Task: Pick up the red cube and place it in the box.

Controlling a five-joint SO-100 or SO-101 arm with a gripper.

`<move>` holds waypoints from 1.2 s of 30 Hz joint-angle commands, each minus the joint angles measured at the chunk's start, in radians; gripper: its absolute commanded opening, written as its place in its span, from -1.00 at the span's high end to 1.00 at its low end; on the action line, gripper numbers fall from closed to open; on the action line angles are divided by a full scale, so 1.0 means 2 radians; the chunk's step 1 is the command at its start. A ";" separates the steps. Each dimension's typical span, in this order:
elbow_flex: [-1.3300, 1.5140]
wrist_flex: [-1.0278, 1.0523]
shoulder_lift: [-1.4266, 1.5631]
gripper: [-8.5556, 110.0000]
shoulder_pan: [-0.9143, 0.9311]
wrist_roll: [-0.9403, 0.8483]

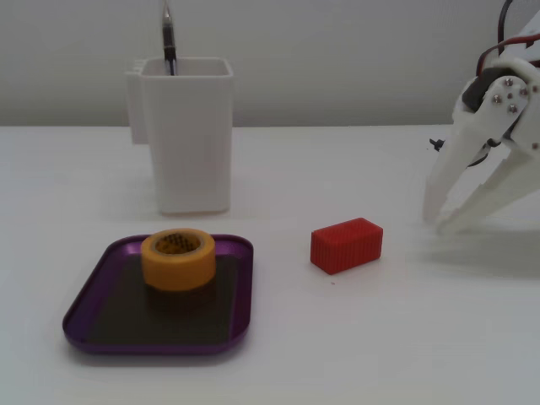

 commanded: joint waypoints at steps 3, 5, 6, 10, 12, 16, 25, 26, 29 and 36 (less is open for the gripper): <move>0.003 -0.004 0.006 0.86 -0.003 -0.002; 0.003 -0.004 0.006 0.86 -0.003 -0.002; 0.003 -0.004 0.006 0.86 -0.003 -0.002; 0.003 -0.004 0.006 0.86 -0.003 -0.002; 0.003 -0.004 0.006 0.86 -0.003 -0.002; 0.003 -0.004 0.006 0.86 -0.003 -0.001; 0.003 -0.004 0.006 0.86 -0.003 0.001; 0.003 -0.004 0.005 0.86 -0.003 0.001; 0.003 -0.008 0.005 0.86 -0.002 -0.002; -0.042 -0.008 -0.002 0.86 0.003 -0.002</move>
